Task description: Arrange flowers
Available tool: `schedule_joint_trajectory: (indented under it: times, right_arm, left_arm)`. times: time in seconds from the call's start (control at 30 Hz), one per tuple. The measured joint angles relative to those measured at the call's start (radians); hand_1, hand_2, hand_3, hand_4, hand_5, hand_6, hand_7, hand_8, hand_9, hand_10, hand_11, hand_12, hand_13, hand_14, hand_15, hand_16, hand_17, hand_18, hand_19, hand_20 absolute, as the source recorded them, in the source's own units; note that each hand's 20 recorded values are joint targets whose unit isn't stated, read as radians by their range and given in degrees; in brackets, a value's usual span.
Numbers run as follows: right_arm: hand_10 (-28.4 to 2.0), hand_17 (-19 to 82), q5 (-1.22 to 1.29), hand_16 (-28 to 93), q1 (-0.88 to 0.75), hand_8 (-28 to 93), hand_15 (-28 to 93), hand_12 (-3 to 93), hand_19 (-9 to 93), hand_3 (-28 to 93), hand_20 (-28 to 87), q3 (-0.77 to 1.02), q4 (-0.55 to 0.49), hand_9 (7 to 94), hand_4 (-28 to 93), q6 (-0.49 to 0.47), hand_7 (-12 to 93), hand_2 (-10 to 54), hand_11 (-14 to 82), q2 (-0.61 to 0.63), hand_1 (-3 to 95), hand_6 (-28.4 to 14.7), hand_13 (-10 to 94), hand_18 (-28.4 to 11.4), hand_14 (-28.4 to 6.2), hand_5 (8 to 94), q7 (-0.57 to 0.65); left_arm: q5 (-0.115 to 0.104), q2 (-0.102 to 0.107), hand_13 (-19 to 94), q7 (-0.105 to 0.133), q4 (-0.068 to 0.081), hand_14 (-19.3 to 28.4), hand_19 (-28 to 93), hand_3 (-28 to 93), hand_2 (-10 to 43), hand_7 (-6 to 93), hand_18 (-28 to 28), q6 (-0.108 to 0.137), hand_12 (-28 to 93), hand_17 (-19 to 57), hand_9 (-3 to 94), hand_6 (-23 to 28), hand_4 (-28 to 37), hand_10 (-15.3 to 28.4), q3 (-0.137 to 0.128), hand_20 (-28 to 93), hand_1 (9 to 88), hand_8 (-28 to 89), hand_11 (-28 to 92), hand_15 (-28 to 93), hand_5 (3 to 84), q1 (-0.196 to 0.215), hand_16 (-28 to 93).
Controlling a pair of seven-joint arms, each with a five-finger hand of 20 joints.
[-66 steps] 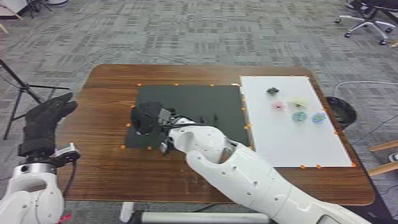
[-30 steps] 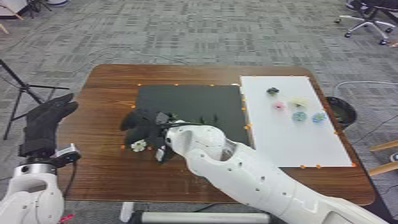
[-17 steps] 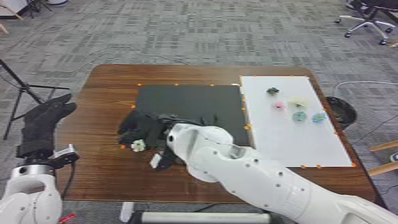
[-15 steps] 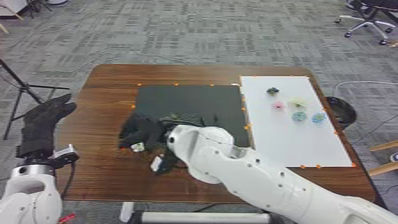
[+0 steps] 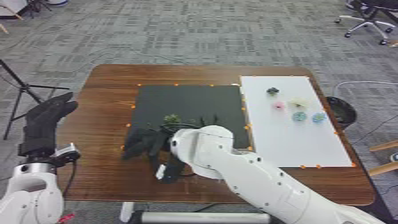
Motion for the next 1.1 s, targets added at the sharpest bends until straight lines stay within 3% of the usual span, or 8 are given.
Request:
schedule_joint_trajectory:
  times: [0.47,0.83,1.1]
  right_arm:
    - [-13.9,35,0.004,29,0.027,-5,48,6.4,65,56,44,0.014,0.062,49.5,-12,0.008,6,9.2,5.5,-0.023,32.5,-6.9,79,-22.2,-9.7,44.5,0.006]
    - [-13.6,34,-0.006,29,0.040,-5,49,6.8,65,56,44,0.025,0.077,50.4,-13,0.019,7,9.1,6.1,-0.024,32.4,-6.4,79,-22.5,-10.2,45.6,0.003]
    - [-14.5,33,0.226,28,0.046,-6,49,10.2,64,55,44,0.079,-0.051,59.1,-11,0.018,9,6.4,8.0,0.039,33.3,-4.8,76,-22.8,-11.5,52.6,-0.002]
  left_arm:
    - [-0.002,-0.004,40,0.005,0.001,17.4,14,69,1.5,15.5,14.6,-0.001,15,3.5,51.7,3.2,-22.0,14.1,0.005,20,27.0,-7,23,19,49.2,-0.004,4]
    - [-0.003,-0.011,40,0.006,-0.001,17.4,15,69,1.4,15.6,14.6,0.000,15,3.5,51.7,3.2,-21.9,14.1,0.005,20,27.0,-7,24,19,49.3,-0.001,4]
    - [-0.005,-0.015,40,0.007,-0.006,17.4,15,69,1.4,15.6,14.8,0.000,15,3.5,51.6,3.2,-22.0,14.1,-0.001,20,27.0,-7,23,19,49.4,0.015,4]
